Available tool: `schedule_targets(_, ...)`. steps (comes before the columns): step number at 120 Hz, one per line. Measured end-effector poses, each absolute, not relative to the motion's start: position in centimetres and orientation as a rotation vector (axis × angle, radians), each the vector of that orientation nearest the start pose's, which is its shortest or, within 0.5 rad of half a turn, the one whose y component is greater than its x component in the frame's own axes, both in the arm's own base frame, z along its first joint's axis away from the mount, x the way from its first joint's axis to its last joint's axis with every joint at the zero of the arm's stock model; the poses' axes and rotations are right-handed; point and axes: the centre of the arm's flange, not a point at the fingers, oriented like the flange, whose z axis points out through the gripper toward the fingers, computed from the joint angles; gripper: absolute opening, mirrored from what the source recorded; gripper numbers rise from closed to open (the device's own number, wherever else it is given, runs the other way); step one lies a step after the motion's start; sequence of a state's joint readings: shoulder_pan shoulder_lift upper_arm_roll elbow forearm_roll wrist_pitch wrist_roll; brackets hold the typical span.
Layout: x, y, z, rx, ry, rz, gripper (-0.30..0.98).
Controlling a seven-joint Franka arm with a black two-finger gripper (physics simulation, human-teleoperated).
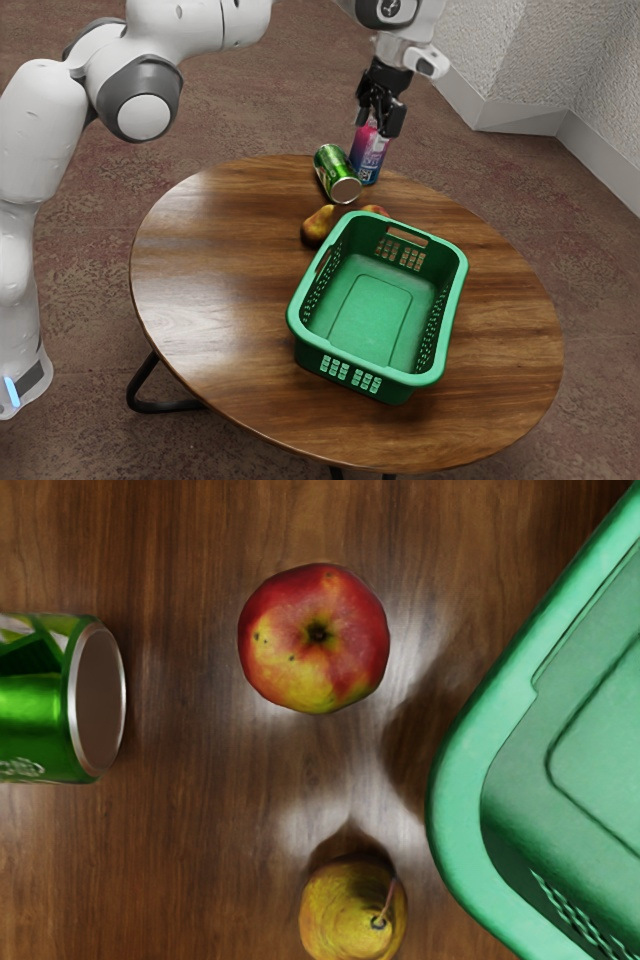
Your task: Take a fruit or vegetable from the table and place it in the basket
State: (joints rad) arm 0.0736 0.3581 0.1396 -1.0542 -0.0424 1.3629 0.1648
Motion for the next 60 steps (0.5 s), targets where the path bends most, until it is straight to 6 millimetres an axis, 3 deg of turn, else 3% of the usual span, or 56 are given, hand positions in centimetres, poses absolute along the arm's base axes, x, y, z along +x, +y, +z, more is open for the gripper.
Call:
schedule_targets(39, 63.0, 11.4, 64.6, -3.140, 0.009, -0.054, 0.69)
schedule_targets(60, 63.6, 9.7, 64.4, -3.138, 0.233, -0.083, 0.69)
